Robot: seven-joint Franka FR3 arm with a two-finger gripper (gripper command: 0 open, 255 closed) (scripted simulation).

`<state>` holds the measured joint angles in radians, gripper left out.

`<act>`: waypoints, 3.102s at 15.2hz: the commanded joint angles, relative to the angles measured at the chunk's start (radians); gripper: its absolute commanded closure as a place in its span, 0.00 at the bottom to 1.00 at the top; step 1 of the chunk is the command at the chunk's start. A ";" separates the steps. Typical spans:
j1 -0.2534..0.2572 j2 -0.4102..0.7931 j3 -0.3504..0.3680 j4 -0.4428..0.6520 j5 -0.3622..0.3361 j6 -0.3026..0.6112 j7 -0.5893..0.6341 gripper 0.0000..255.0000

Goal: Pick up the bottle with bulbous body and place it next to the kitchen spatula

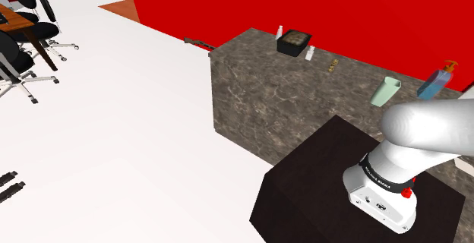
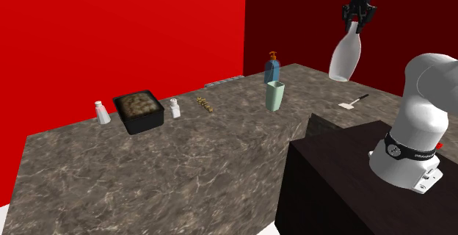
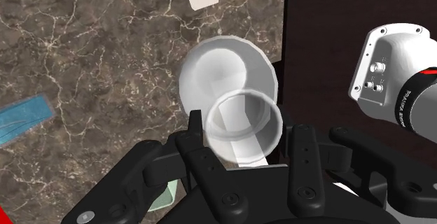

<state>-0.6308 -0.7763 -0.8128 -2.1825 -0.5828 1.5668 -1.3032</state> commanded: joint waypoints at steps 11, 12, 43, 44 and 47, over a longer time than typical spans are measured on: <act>-0.014 -0.017 -0.071 -0.146 -0.058 0.138 0.024 1.00; -0.015 -0.017 -0.078 -0.157 -0.063 0.150 0.026 1.00; 0.021 0.056 -0.298 -0.354 -0.194 0.451 0.073 0.00; 0.021 0.056 -0.298 -0.354 -0.194 0.451 0.073 0.00; 0.021 0.056 -0.298 -0.354 -0.194 0.451 0.073 0.00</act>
<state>-0.6097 -0.7202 -1.1103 -2.5361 -0.7769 2.0174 -1.2304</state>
